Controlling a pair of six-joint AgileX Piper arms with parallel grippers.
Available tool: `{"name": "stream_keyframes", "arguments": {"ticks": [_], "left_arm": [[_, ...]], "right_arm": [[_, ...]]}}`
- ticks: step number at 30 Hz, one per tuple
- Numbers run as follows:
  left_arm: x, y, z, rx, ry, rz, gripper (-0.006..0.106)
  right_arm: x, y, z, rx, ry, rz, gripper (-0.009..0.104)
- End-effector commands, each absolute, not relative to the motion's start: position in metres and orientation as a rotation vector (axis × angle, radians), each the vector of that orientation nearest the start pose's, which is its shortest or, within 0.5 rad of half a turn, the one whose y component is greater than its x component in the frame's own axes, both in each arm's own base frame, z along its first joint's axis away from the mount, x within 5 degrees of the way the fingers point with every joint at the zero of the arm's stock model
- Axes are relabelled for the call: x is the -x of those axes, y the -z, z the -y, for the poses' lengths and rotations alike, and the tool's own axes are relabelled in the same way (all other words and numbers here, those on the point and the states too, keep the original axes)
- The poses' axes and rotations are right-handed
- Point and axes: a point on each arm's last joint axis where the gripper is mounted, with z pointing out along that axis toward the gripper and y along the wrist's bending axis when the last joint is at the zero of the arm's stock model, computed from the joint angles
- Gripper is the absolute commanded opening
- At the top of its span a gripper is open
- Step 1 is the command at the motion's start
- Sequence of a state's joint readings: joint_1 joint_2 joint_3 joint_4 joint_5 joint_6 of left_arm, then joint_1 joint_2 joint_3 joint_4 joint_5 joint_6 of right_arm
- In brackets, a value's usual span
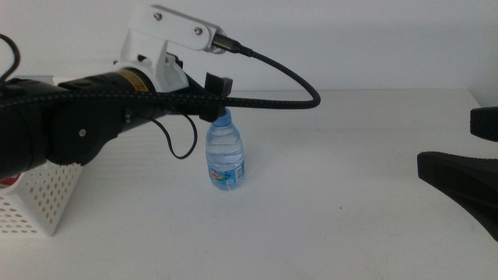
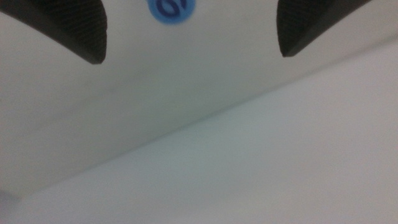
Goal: Use arms to grab the bottles and put them into the dustbin to the left of the table.
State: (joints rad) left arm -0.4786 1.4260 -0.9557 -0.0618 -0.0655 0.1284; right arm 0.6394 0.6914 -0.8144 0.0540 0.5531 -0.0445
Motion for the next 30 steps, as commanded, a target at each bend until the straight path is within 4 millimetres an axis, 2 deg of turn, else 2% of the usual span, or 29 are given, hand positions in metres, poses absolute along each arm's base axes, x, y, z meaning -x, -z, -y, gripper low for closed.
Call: {"name": "stream_keyframes", "arguments": {"ticks": [1,4,8,14,19,30], "left_arm": [[-0.284,-0.327,0.151,-0.457,0.325,-1.74,0.09],[-0.28,-0.314,0.151,-0.444,0.34,-1.746,0.09],[-0.269,-0.287,0.146,-0.394,0.38,-1.722,0.09],[-0.257,-0.256,0.143,-0.407,0.409,-1.599,0.09],[-0.262,-0.232,0.147,-0.38,0.44,-1.619,0.09],[-0.277,-0.2,0.155,-0.345,0.474,-1.564,0.09]], "right_arm": [[-0.106,-0.389,-0.081,0.606,-0.456,-1.746,0.074],[-0.106,-0.389,-0.081,0.606,-0.456,-1.746,0.074],[-0.106,-0.389,-0.081,0.606,-0.456,-1.746,0.074],[-0.106,-0.389,-0.081,0.606,-0.456,-1.746,0.074],[-0.106,-0.389,-0.081,0.607,-0.456,-1.746,0.074],[-0.106,-0.389,-0.081,0.607,-0.456,-1.746,0.074]]}}
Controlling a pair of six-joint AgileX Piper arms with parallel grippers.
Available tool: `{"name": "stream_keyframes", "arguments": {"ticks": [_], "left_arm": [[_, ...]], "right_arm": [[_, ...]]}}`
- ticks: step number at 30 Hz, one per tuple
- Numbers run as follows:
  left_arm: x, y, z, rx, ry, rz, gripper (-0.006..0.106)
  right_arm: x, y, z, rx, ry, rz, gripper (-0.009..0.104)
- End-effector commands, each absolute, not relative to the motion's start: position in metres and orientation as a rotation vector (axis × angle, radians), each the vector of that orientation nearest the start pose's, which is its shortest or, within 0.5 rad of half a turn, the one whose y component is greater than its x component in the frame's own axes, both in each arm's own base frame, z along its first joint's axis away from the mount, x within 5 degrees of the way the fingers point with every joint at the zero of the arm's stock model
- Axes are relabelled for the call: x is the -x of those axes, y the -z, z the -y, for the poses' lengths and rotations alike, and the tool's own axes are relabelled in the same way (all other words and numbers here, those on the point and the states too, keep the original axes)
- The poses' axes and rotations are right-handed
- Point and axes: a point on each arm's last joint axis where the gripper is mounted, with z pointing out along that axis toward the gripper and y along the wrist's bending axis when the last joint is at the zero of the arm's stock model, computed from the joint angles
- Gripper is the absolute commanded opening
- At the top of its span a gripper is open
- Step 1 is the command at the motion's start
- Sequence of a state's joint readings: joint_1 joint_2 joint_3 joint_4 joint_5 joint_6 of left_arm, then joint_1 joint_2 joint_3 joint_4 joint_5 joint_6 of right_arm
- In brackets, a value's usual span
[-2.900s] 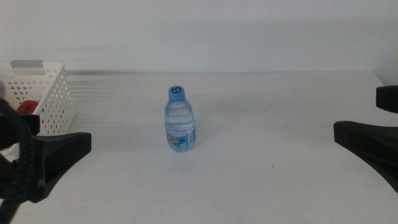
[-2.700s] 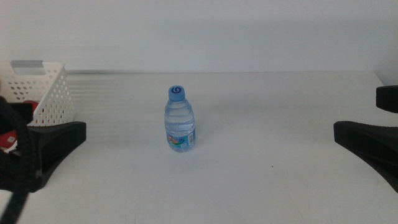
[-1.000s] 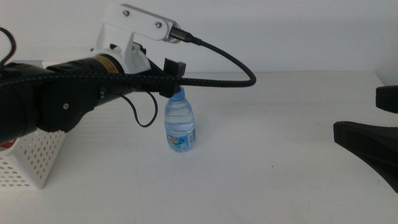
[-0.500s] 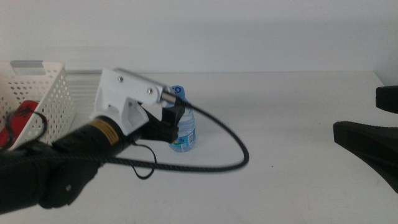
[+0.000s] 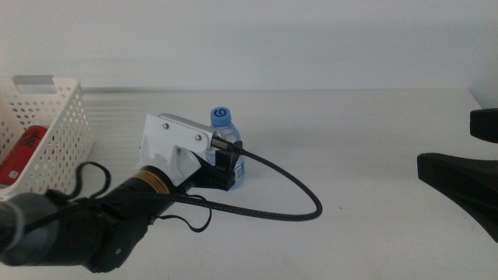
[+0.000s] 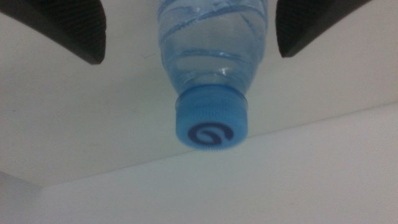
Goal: Use arms to grab the bottles and put them into the dustbin to the left of the table.
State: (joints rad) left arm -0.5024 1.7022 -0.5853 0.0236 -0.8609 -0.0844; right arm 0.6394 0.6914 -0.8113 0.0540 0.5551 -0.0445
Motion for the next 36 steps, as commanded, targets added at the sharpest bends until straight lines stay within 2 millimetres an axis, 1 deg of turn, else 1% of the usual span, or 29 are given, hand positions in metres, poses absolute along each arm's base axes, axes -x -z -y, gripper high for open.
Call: {"name": "stream_keyframes", "arguments": {"ticks": [1,4,12,17,21,27,29,32,35,36], "left_arm": [[-0.279,-0.197,0.155,-0.341,0.476,-1.554,0.09],[-0.284,-0.19,0.158,-0.334,0.479,-1.532,0.09],[-0.306,-0.174,0.168,-0.323,0.467,-1.55,0.09],[-0.322,-0.16,0.169,-0.3,0.445,-1.572,0.09],[-0.327,-0.151,0.171,-0.3,0.442,-1.58,0.09],[-0.33,-0.145,0.173,-0.292,0.449,-1.572,0.088],[-0.33,-0.145,0.173,-0.289,0.451,-1.557,0.083],[-0.33,-0.146,0.173,-0.288,0.455,-1.541,0.068],[-0.329,-0.148,0.174,-0.3,0.463,-1.526,0.041],[-0.328,-0.149,0.174,-0.309,0.467,-1.523,0.03]], "right_arm": [[-0.106,-0.389,-0.081,0.607,-0.456,-1.746,0.074],[-0.106,-0.389,-0.081,0.607,-0.456,-1.746,0.074],[-0.106,-0.389,-0.081,0.607,-0.456,-1.748,0.074],[-0.106,-0.389,-0.081,0.608,-0.456,-1.748,0.074],[-0.106,-0.389,-0.081,0.608,-0.455,-1.749,0.074],[-0.106,-0.389,-0.081,0.608,-0.455,-1.749,0.074],[-0.106,-0.389,-0.081,0.608,-0.455,-1.749,0.074],[-0.106,-0.389,-0.081,0.608,-0.455,-1.749,0.074],[-0.106,-0.389,-0.081,0.608,-0.455,-1.749,0.074],[-0.106,-0.389,-0.081,0.608,-0.455,-1.749,0.074]]}}
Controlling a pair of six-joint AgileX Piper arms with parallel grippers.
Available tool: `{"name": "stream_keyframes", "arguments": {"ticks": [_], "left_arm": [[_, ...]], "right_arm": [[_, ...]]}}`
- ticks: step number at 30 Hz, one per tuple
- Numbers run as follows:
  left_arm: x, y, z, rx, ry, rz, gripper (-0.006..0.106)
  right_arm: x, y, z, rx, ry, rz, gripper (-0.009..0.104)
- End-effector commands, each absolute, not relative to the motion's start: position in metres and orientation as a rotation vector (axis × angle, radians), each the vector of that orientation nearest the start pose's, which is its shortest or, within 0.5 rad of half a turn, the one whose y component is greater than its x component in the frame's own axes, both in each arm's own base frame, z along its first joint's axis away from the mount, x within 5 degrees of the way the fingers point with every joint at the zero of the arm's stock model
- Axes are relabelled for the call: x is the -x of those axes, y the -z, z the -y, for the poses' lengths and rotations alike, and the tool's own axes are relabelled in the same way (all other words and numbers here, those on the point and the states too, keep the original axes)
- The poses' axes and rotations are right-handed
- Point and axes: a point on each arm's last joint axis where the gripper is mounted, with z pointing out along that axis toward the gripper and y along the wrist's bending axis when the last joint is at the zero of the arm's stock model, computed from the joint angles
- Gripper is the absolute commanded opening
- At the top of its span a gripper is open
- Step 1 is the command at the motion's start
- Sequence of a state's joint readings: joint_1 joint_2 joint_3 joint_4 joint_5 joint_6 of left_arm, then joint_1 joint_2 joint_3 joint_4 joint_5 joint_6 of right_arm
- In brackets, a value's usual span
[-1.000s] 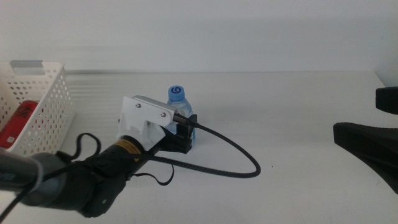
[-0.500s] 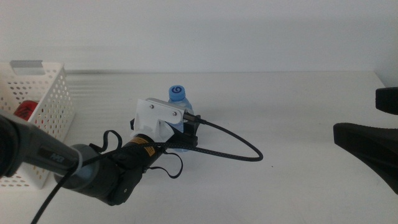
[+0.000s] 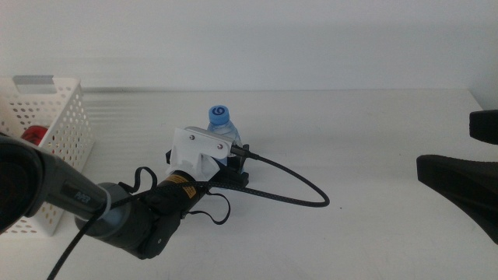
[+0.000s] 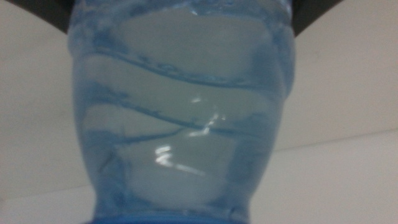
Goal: Use arms to grab the bottles and put them into the dustbin to the left of the table.
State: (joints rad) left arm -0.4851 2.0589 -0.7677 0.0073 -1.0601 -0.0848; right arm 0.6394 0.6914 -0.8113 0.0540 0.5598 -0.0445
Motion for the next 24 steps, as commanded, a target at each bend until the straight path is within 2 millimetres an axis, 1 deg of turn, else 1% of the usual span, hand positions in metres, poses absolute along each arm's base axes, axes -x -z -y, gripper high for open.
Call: {"name": "stream_keyframes", "arguments": {"ticks": [1,2,4,7,11,13,16,17,20,24], "left_arm": [[-0.326,-0.154,0.175,-0.336,0.475,-1.522,0.008],[-0.324,-0.159,0.175,-0.35,0.475,-1.535,-0.005],[-0.319,-0.172,0.173,-0.364,0.463,-1.586,-0.005],[-0.311,-0.2,0.167,-0.377,0.436,-1.675,-0.005],[-0.295,-0.252,0.148,-0.349,0.401,-1.707,-0.005],[-0.291,-0.275,0.137,-0.363,0.356,-1.777,-0.005],[-0.291,-0.306,0.119,-0.363,0.267,-1.896,-0.005],[-0.291,-0.313,0.113,-0.363,0.234,-1.948,-0.005],[-0.295,-0.343,0.093,-0.323,0.144,-2.06,-0.005],[-0.304,-0.37,0.059,-0.271,-0.006,-2.199,-0.005]], "right_arm": [[-0.106,-0.389,-0.081,0.608,-0.455,-1.749,0.074],[-0.106,-0.389,-0.081,0.608,-0.455,-1.749,0.074],[-0.106,-0.389,-0.081,0.608,-0.455,-1.749,0.074],[-0.106,-0.389,-0.081,0.608,-0.456,-1.749,0.074],[-0.106,-0.389,-0.081,0.608,-0.456,-1.749,0.074],[-0.106,-0.389,-0.081,0.608,-0.456,-1.749,0.074],[-0.106,-0.389,-0.081,0.608,-0.456,-1.749,0.074],[-0.106,-0.389,-0.081,0.608,-0.456,-1.749,0.074],[-0.106,-0.389,-0.081,0.608,-0.456,-1.749,0.074],[-0.106,-0.389,-0.081,0.608,-0.456,-1.749,0.074]]}}
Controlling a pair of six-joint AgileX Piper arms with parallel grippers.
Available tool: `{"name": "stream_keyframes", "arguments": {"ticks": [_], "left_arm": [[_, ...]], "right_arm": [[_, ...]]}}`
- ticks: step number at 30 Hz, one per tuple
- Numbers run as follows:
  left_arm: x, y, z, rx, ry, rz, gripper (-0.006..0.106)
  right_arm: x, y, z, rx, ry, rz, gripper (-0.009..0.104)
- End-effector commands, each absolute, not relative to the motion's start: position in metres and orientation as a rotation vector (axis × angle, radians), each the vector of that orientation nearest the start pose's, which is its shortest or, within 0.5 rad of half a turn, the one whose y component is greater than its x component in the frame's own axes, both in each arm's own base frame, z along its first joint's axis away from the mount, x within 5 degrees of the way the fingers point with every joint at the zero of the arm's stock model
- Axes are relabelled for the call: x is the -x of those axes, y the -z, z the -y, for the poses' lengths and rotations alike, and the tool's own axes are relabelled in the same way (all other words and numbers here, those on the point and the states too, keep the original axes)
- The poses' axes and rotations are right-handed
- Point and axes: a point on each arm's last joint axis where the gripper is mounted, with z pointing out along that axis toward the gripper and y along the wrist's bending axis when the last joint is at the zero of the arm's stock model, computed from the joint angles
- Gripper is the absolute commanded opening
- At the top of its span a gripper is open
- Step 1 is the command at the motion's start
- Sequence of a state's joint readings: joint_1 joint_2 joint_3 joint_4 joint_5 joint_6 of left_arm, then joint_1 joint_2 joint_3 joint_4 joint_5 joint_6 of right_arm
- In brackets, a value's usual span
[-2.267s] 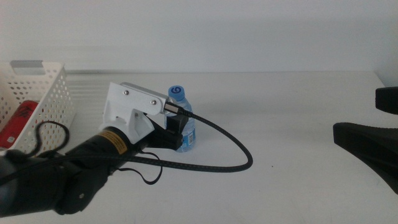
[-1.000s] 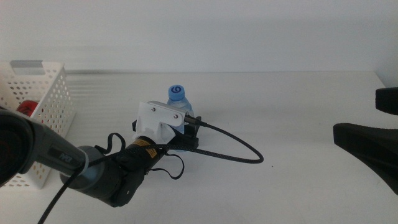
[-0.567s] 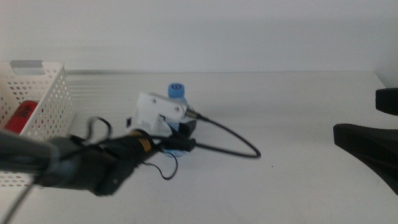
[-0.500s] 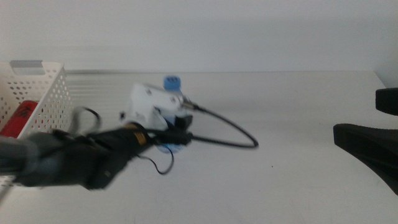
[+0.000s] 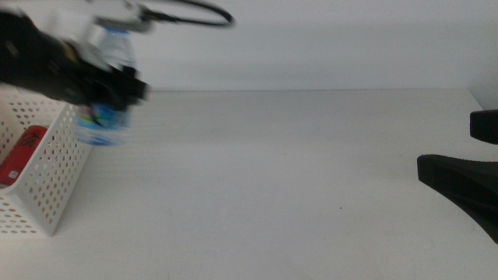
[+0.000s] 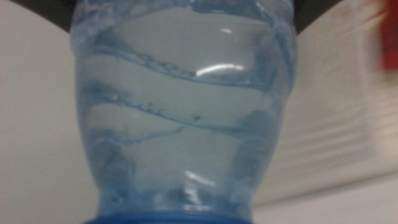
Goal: Use arms to grab the bottles and put them into the dustbin to the left of the table.
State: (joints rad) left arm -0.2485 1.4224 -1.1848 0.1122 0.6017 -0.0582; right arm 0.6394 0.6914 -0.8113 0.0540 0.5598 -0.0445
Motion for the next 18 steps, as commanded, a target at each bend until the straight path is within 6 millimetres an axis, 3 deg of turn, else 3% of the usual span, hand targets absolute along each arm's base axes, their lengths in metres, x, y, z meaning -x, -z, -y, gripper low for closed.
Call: {"name": "stream_keyframes", "arguments": {"ticks": [1,5,9,14,18], "left_arm": [[-0.305,-0.377,0.049,-0.26,-0.042,-2.223,-0.005],[-0.314,-0.393,0.013,-0.182,-0.136,-2.294,-0.005],[-0.325,-0.394,-0.022,-0.11,-0.208,-2.363,-0.005],[-0.343,-0.384,-0.055,-0.017,-0.227,-2.406,-0.005],[-0.358,-0.362,-0.07,0.025,-0.229,-2.456,-0.005]], "right_arm": [[-0.106,-0.389,-0.081,0.608,-0.456,-1.749,0.074],[-0.106,-0.389,-0.081,0.608,-0.456,-1.749,0.074],[-0.106,-0.389,-0.081,0.608,-0.456,-1.749,0.074],[-0.106,-0.389,-0.081,0.608,-0.456,-1.749,0.074],[-0.106,-0.389,-0.081,0.608,-0.456,-1.749,0.074]]}}
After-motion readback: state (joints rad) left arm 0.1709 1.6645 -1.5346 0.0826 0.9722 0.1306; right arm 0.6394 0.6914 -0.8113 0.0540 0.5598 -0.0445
